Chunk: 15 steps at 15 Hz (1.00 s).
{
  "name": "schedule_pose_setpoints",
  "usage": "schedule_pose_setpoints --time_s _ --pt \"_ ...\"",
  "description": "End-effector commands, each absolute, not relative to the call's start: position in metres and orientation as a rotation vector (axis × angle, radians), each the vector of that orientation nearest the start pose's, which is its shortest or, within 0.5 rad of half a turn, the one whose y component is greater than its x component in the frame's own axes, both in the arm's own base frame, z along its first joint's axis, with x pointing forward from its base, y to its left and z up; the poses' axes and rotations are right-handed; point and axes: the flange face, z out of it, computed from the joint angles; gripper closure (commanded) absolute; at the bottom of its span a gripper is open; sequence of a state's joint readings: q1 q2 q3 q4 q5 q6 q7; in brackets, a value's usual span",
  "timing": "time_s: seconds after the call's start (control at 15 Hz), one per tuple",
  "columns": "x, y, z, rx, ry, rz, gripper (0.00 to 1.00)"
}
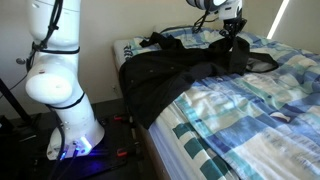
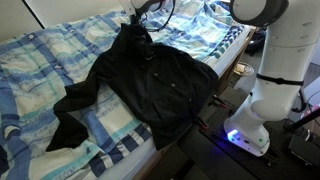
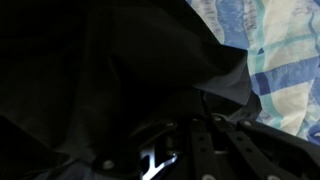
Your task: Fold the coat
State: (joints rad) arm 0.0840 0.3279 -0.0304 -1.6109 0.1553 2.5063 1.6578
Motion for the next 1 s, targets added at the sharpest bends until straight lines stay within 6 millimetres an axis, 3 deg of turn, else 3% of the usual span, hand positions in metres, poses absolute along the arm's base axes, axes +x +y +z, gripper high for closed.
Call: schedule_pose_setpoints --time_s 0.0,0.93 --pt "0.682 0.039 0.509 -1.808 1.899 -0.242 1.00" --pt "0.661 0.017 0.507 -2.234 1.630 0.003 1.00"
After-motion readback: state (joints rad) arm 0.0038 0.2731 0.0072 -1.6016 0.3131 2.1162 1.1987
